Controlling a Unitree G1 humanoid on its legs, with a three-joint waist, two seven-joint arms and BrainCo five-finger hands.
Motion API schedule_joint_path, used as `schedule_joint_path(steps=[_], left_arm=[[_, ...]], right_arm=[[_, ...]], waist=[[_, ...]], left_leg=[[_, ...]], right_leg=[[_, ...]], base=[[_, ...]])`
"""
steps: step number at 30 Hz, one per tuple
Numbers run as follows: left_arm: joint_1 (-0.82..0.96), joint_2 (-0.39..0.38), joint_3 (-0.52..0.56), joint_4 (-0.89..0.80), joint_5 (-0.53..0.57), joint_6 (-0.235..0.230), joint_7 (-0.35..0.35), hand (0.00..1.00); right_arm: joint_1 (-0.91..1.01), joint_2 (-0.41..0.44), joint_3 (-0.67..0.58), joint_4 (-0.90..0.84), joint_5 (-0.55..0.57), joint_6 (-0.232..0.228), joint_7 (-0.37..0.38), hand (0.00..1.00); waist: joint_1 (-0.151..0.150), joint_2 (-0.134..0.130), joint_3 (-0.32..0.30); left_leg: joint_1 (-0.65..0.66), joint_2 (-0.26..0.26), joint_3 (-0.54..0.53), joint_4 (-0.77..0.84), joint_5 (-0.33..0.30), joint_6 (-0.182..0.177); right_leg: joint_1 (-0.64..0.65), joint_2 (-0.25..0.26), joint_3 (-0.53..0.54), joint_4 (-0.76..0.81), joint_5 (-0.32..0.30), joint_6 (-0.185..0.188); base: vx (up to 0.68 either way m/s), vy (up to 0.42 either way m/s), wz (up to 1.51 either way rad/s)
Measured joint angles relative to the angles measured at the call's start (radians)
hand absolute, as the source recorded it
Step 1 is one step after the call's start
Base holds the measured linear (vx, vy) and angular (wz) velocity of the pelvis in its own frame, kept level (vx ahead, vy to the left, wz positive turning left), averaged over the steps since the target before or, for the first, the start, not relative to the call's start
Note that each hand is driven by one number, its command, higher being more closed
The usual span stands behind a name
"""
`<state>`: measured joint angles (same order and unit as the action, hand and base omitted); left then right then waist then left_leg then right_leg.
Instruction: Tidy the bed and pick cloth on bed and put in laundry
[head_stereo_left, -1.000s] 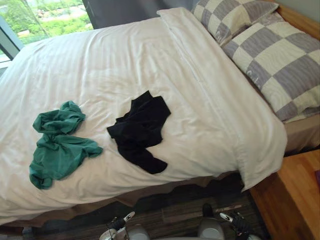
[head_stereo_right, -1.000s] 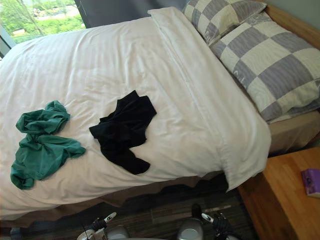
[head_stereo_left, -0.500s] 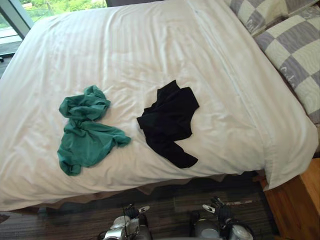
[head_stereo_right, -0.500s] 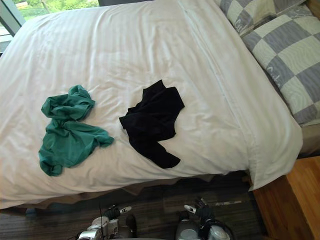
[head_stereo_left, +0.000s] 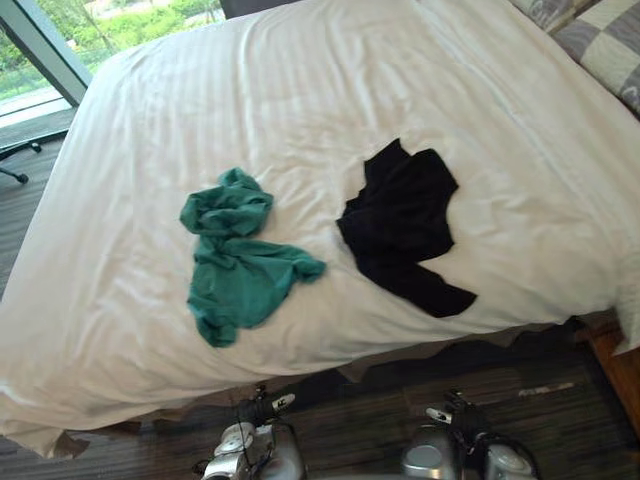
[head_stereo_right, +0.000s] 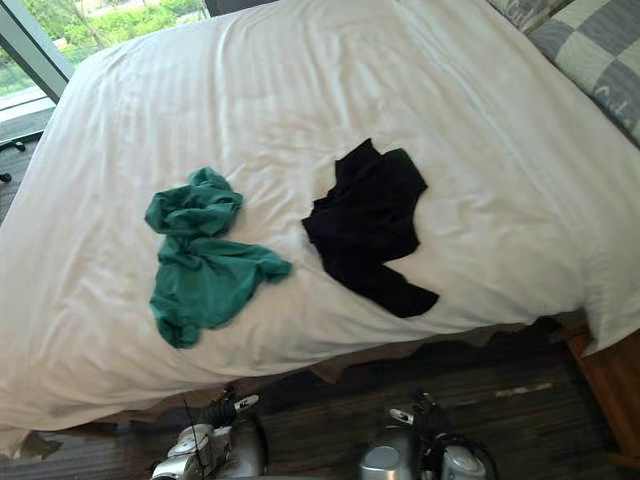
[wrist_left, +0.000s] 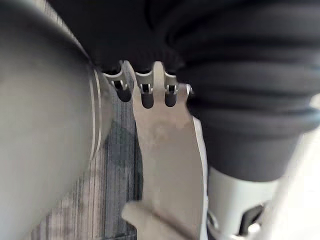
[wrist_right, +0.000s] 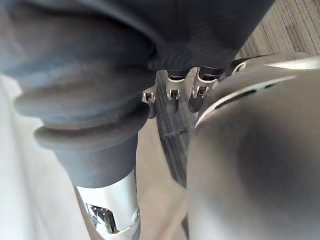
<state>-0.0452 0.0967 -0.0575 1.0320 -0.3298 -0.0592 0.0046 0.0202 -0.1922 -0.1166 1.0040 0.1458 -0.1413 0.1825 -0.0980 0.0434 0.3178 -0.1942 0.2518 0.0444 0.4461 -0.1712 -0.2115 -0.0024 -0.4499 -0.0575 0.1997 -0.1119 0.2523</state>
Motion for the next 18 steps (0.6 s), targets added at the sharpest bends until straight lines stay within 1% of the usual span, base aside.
schedule_joint_path(steps=[1, 2, 3, 4, 5, 6, 7, 8, 9, 10, 11, 12, 13, 14, 15, 16, 17, 18], left_arm=[[-0.014, 0.034, -0.008, 0.006, -0.012, 0.016, 0.019, 0.0], [-0.012, 0.039, -0.01, 0.01, -0.012, 0.021, 0.025, 0.0], [0.0, 0.043, -0.009, 0.011, -0.012, 0.032, 0.038, 0.0], [0.022, 0.046, 0.004, -0.006, -0.012, 0.036, 0.05, 0.0], [0.03, 0.047, 0.01, -0.009, -0.01, 0.04, 0.056, 0.0], [0.04, 0.046, 0.009, -0.009, -0.009, 0.048, 0.063, 0.0], [0.041, 0.04, -0.011, -0.009, -0.007, 0.054, 0.062, 0.0], [0.036, 0.037, -0.025, -0.009, -0.002, 0.055, 0.062, 0.0], [0.014, 0.024, -0.032, -0.008, -0.002, 0.06, 0.064, 0.0], [-0.006, 0.014, -0.04, -0.01, -0.003, 0.069, 0.064, 0.0], [-0.02, -0.004, -0.052, -0.009, -0.003, 0.078, 0.064, 0.0], [-0.016, -0.02, -0.054, -0.008, -0.003, 0.076, 0.067, 0.0], [-0.015, -0.023, -0.053, -0.009, -0.005, 0.073, 0.069, 0.0], [-0.012, -0.023, -0.049, -0.009, -0.008, 0.074, 0.073, 0.0], [-0.01, -0.021, -0.037, -0.009, -0.018, 0.073, 0.086, 0.0], [-0.001, -0.021, -0.007, -0.008, -0.063, 0.073, 0.092, 0.0], [0.003, -0.021, 0.009, -0.008, -0.088, 0.073, 0.093, 0.0], [0.014, -0.021, 0.045, -0.005, -0.142, 0.074, 0.098, 0.0]], right_arm=[[-0.009, 0.034, 0.003, 0.008, 0.0, -0.015, -0.012, 0.0], [-0.015, 0.036, 0.01, 0.008, 0.001, -0.018, -0.011, 0.0], [-0.02, 0.04, 0.035, 0.008, 0.001, -0.026, -0.006, 0.0], [-0.028, 0.057, 0.063, 0.006, -0.027, -0.039, -0.004, 0.0], [-0.034, 0.068, 0.072, 0.006, -0.06, -0.047, -0.004, 0.0], [-0.045, 0.084, 0.098, -0.002, -0.101, -0.054, -0.003, 0.0], [-0.054, 0.095, 0.12, -0.012, -0.096, -0.059, -0.003, 0.0], [-0.053, 0.1, 0.123, -0.017, -0.082, -0.062, -0.001, 0.0], [-0.054, 0.097, 0.124, -0.025, -0.054, -0.061, 0.0, 0.0], [-0.051, 0.089, 0.117, -0.037, -0.034, -0.058, 0.0, 0.0], [-0.049, 0.086, 0.11, -0.035, -0.028, -0.053, -0.001, 0.0], [-0.043, 0.086, 0.104, -0.035, -0.023, -0.049, -0.003, 0.0], [-0.032, 0.086, 0.095, -0.038, 0.011, -0.045, -0.008, 0.0], [-0.031, 0.086, 0.094, -0.037, 0.024, -0.037, -0.012, 0.0], [-0.029, 0.086, 0.083, -0.036, 0.053, -0.022, -0.029, 0.0], [-0.029, 0.092, 0.061, -0.034, 0.094, -0.007, -0.057, 0.0], [-0.029, 0.097, 0.043, -0.03, 0.117, -0.004, -0.071, 0.0], [-0.027, 0.107, 0.001, -0.021, 0.17, -0.002, -0.099, 0.0]], waist=[[0.016, -0.033, -0.002], [0.027, -0.033, -0.002], [0.048, -0.034, -0.003], [0.066, -0.023, 0.0], [0.067, -0.028, -0.004], [0.067, -0.032, -0.012], [0.063, -0.024, -0.019], [0.059, -0.021, -0.021], [0.053, -0.018, -0.021], [0.045, -0.003, -0.014], [0.039, 0.007, -0.008], [0.038, 0.007, -0.008], [0.034, 0.006, -0.009], [0.034, 0.004, -0.01], [0.036, 0.0, -0.012], [0.039, -0.001, -0.013], [0.038, -0.001, -0.013], [0.039, -0.001, -0.014]], left_leg=[[-0.029, -0.045, 0.002, 0.014, -0.003, 0.021], [-0.028, -0.044, 0.014, 0.012, -0.002, 0.03], [-0.002, -0.039, 0.04, -0.012, 0.004, 0.048], [0.052, -0.03, 0.083, -0.08, 0.03, 0.073], [0.077, -0.029, 0.098, -0.12, 0.048, 0.078], [0.117, -0.027, 0.131, -0.203, 0.086, 0.085], [0.131, -0.027, 0.151, -0.27, 0.115, 0.092], [0.131, -0.031, 0.15, -0.289, 0.123, 0.098], [0.125, -0.042, 0.139, -0.315, 0.142, 0.107], [0.116, -0.05, 0.123, -0.331, 0.175, 0.114], [0.116, -0.053, 0.12, -0.348, 0.193, 0.114], [0.122, -0.058, 0.13, -0.358, 0.203, 0.121], [0.139, -0.062, 0.136, -0.373, 0.21, 0.119], [0.148, -0.063, 0.136, -0.381, 0.213, 0.116], [0.165, -0.065, 0.147, -0.394, 0.219, 0.114], [0.183, -0.069, 0.158, -0.413, 0.229, 0.114], [0.188, -0.071, 0.161, -0.417, 0.232, 0.115], [0.2, -0.077, 0.176, -0.432, 0.245, 0.114]], right_leg=[[-0.022, 0.012, -0.012, 0.028, 0.041, -0.032], [-0.029, 0.011, -0.043, 0.029, 0.093, -0.09], [-0.034, 0.007, -0.121, 0.022, 0.195, -0.174], [-0.044, 0.011, -0.249, 0.056, 0.23, -0.211], [-0.05, 0.023, -0.308, 0.094, 0.211, -0.193], [-0.055, 0.064, -0.4, 0.135, 0.151, -0.168], [-0.056, 0.143, -0.427, 0.139, 0.057, -0.156], [-0.053, 0.19, -0.42, 0.125, 0.016, -0.142], [-0.043, 0.266, -0.355, 0.057, -0.036, -0.16], [-0.035, 0.301, -0.306, 0.003, -0.016, -0.186], [-0.019, 0.309, -0.305, -0.038, 0.015, -0.195], [-0.004, 0.308, -0.315, -0.059, 0.03, -0.182], [0.018, 0.305, -0.328, -0.069, 0.035, -0.177], [0.024, 0.305, -0.329, -0.069, 0.034, -0.175], [0.035, 0.304, -0.328, -0.074, 0.033, -0.174], [0.047, 0.303, -0.324, -0.084, 0.034, -0.172], [0.052, 0.302, -0.321, -0.088, 0.035, -0.17], [0.059, 0.299, -0.318, -0.095, 0.038, -0.167]], base=[[0.01, 0.523, 0.13], [0.03, 0.435, -0.13], [0.04, 0.357, -0.5], [0.04, 0.318, -0.55], [0.06, 0.273, -0.62], [0.01, 0.138, -0.53], [0.0, 0.1, -0.44], [-0.01, 0.068, -0.16], [0.02, 0.071, 0.21], [0.02, 0.087, 0.4], [0.01, 0.085, 0.39], [0.04, 0.039, 0.36], [0.05, 0.025, 0.2], [0.06, 0.017, 0.16], [0.03, 0.007, -0.02], [0.0, 0.0, 0.0], [0.02, 0.008, -0.03], [0.01, 0.025, -0.1]])
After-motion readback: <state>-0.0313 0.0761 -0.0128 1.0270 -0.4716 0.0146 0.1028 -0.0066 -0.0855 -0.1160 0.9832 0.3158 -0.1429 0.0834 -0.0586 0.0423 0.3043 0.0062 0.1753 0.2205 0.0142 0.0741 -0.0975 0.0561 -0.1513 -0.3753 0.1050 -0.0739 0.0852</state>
